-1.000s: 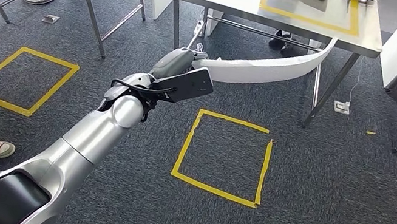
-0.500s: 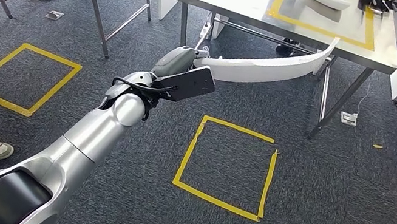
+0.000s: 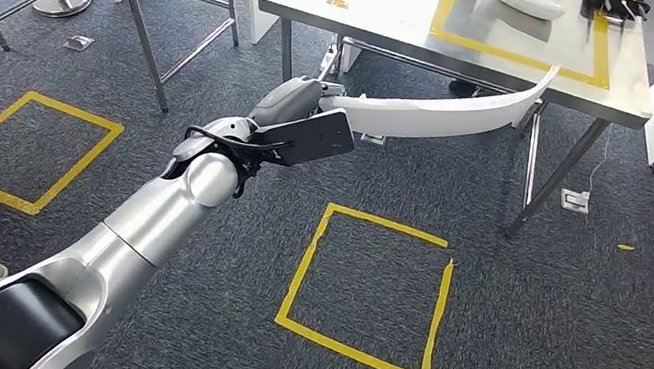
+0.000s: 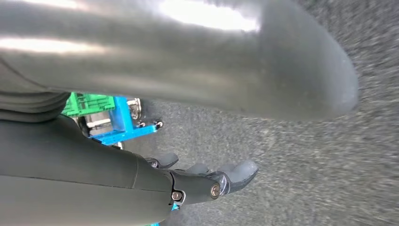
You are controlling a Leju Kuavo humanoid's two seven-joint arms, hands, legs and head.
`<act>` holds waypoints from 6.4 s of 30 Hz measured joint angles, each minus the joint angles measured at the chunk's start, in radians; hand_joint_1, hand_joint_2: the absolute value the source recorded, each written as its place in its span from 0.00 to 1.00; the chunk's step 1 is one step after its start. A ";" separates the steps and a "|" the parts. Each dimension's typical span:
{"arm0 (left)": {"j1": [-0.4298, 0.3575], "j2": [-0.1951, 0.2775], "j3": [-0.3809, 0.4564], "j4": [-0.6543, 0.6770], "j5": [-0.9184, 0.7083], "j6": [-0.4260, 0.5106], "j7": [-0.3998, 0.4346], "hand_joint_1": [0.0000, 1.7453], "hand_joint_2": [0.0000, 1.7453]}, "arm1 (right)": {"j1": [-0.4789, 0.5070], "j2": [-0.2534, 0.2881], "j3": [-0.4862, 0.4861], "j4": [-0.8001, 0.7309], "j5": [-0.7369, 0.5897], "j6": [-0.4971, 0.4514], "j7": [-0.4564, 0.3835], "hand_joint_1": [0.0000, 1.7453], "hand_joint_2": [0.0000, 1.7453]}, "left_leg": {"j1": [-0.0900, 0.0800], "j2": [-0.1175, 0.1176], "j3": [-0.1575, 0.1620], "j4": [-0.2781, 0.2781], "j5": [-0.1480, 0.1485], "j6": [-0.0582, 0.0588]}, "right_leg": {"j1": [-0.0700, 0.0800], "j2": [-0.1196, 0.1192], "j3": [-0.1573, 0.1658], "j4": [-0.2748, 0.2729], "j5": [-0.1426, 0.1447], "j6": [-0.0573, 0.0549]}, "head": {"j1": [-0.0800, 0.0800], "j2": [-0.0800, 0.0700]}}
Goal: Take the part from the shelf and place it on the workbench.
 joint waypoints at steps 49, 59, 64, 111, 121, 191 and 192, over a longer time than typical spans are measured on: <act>-0.023 -0.014 -0.002 0.035 0.013 -0.006 -0.008 1.00 1.00 | -0.001 -0.002 0.000 0.000 -0.008 0.000 0.006 0.00 0.00 | -0.002 -0.012 0.172 -0.081 -0.057 0.015 | 0.006 -0.006 -0.120 0.006 0.085 0.024 | 0.006 0.000; -0.031 -0.015 -0.003 0.052 0.014 -0.011 -0.019 1.00 1.00 | 0.000 0.000 0.000 0.000 -0.012 -0.001 0.010 0.00 0.00 | 0.006 -0.001 -0.019 0.140 -0.116 -0.012 | 0.000 0.003 -0.023 -0.002 0.027 -0.005 | 0.001 0.000; -0.018 -0.021 -0.004 0.059 0.012 -0.011 -0.034 1.00 1.00 | 0.000 0.002 0.000 0.000 -0.018 -0.002 0.007 0.00 0.00 | -0.003 0.001 0.033 -0.075 0.036 0.012 | 0.004 0.007 0.027 0.005 -0.021 0.019 | 0.001 0.000; 0.002 -0.027 -0.015 0.047 0.015 -0.017 -0.029 1.00 1.00 | 0.015 -0.001 0.000 0.000 -0.008 -0.005 0.006 0.00 0.00 | -0.006 -0.022 0.227 -0.053 -0.130 0.011 | 0.004 -0.002 -0.182 0.033 0.134 0.022 | 0.009 0.000; -0.010 -0.021 -0.014 0.085 0.045 -0.033 -0.033 1.00 1.00 | 0.005 0.000 0.000 0.000 -0.008 -0.008 0.001 0.00 0.00 | 0.003 -0.002 -0.013 0.097 -0.142 -0.012 | -0.001 0.009 -0.029 0.024 0.012 -0.003 | 0.004 0.000; -0.213 -0.015 0.189 0.497 -0.084 0.123 -0.050 0.00 1.00 | -0.002 0.017 0.006 0.001 0.002 0.006 -0.018 0.00 0.00 | -0.003 0.011 0.126 -0.096 -0.012 0.045 | -0.007 0.004 -0.203 0.153 0.009 0.050 | 0.006 0.000; -0.213 -0.016 0.189 0.499 -0.084 0.123 -0.050 0.00 1.00 | -0.002 0.016 0.006 0.001 0.001 0.005 -0.018 0.00 0.00 | -0.003 0.012 0.113 -0.095 -0.002 0.047 | -0.007 0.004 -0.221 0.217 -0.030 0.053 | 0.007 0.000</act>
